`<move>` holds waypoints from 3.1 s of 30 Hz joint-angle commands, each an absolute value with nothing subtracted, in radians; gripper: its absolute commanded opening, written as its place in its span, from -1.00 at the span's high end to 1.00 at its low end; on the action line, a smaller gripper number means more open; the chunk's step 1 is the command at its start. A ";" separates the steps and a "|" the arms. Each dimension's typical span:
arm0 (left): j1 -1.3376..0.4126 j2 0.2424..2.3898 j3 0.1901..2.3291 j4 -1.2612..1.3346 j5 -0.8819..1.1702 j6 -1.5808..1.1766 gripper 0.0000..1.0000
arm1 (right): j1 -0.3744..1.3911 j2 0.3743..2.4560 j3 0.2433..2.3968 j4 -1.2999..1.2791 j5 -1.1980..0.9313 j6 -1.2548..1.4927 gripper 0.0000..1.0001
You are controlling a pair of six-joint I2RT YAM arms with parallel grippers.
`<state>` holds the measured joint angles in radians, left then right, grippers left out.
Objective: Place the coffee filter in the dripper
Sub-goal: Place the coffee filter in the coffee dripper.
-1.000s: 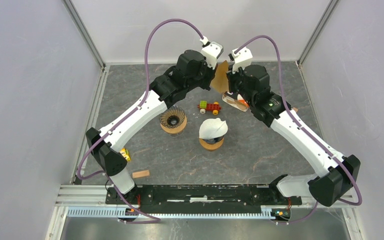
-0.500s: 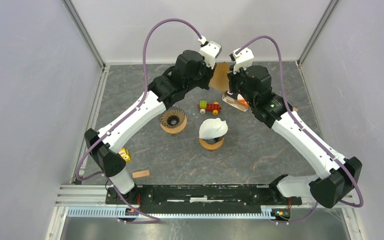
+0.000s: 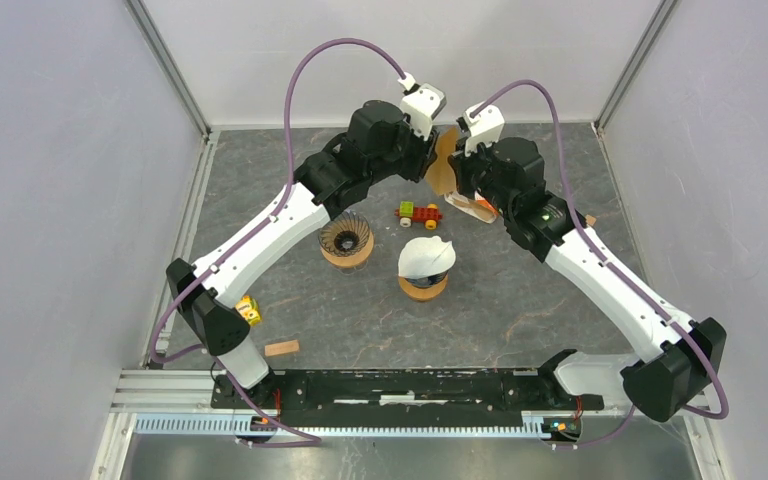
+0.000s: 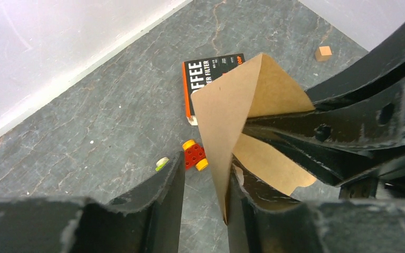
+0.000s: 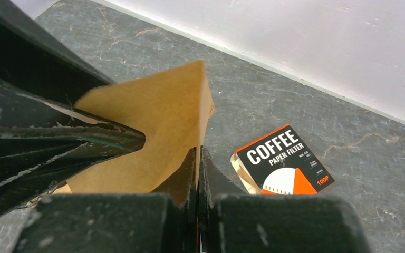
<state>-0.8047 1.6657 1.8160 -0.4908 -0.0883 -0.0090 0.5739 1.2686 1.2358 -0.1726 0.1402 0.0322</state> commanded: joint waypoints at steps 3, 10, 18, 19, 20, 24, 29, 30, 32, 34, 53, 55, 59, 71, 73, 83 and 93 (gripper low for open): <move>-0.808 1.612 1.815 -0.429 -0.018 0.064 0.00 | 0.565 1.229 1.214 -0.119 0.078 0.033 1.00; -0.808 1.609 1.798 -0.422 0.037 0.095 0.24 | 0.553 1.213 1.198 -0.111 0.023 0.043 1.00; -0.808 1.590 1.775 -0.423 0.033 0.122 0.68 | 0.523 1.202 1.191 -0.108 0.003 0.057 1.00; -0.808 1.587 1.773 -0.423 0.033 0.124 0.71 | 0.522 1.201 1.190 -0.107 0.003 0.059 1.00; -0.809 1.585 1.770 -0.424 0.034 0.124 0.74 | 0.519 1.202 1.191 -0.107 -0.021 0.062 1.00; -0.808 1.580 1.761 -0.420 0.025 0.089 0.95 | 0.508 1.211 1.186 -0.094 -0.077 0.080 0.89; -0.808 1.591 1.761 -0.414 0.004 0.020 0.96 | 0.496 1.219 1.183 -0.084 -0.132 0.120 0.47; -0.808 1.593 1.762 -0.413 -0.020 0.011 0.96 | 0.494 1.219 1.184 -0.083 -0.138 0.127 0.39; -0.808 1.597 1.769 -0.413 -0.058 0.011 0.96 | 0.488 1.217 1.179 -0.080 -0.147 0.139 0.24; -0.808 1.600 1.774 -0.413 -0.096 -0.020 0.95 | 0.479 1.211 1.173 -0.077 -0.154 0.152 0.15; -0.807 1.606 1.775 -0.415 -0.162 -0.052 0.95 | 0.404 1.190 1.118 -0.008 -0.333 0.285 0.35; -0.807 1.604 1.770 -0.413 -0.167 -0.048 0.95 | 0.398 1.188 1.115 -0.008 -0.349 0.297 0.39; -0.807 1.602 1.769 -0.411 -0.175 -0.041 0.95 | 0.391 1.178 1.112 -0.008 -0.360 0.305 0.42; -0.807 1.580 1.735 -0.399 -0.096 0.039 0.61 | 0.394 1.210 1.192 -0.069 -0.328 0.237 1.00; -0.807 1.568 1.727 -0.399 -0.081 0.077 0.37 | 0.403 1.212 1.196 -0.080 -0.321 0.216 1.00; -0.807 1.548 1.735 -0.411 -0.042 0.270 -0.37 | 0.478 1.208 1.192 -0.132 -0.242 0.073 1.00; -0.807 1.553 1.737 -0.434 -0.021 0.381 -0.49 | 0.516 1.198 1.194 -0.165 -0.187 -0.004 1.00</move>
